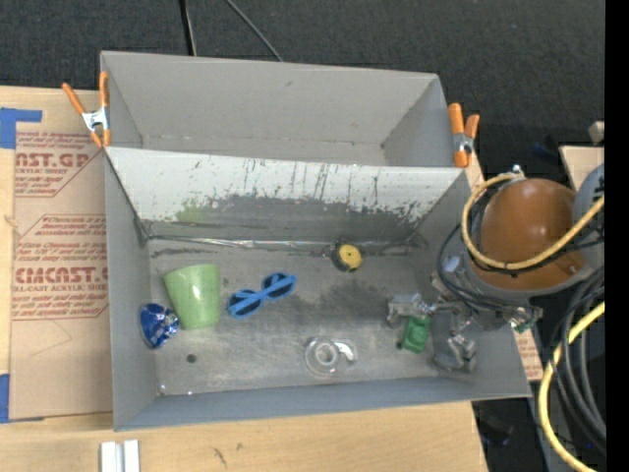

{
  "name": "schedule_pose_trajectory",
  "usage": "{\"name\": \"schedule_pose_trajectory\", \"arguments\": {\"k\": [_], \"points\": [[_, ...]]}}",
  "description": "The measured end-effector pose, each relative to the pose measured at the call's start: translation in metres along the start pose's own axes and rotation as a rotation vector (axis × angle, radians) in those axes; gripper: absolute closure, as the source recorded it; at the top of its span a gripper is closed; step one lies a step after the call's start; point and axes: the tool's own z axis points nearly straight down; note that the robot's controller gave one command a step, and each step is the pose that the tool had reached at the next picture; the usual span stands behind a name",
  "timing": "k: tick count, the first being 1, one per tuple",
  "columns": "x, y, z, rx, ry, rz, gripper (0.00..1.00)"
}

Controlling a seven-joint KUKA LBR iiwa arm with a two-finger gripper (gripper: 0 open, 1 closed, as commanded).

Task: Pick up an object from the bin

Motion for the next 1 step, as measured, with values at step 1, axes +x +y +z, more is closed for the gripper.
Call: {"name": "schedule_pose_trajectory", "arguments": {"k": [1], "points": [[0.002, -0.0036, -0.0004, 0.009, 0.001, -0.002, 1.0]]}}
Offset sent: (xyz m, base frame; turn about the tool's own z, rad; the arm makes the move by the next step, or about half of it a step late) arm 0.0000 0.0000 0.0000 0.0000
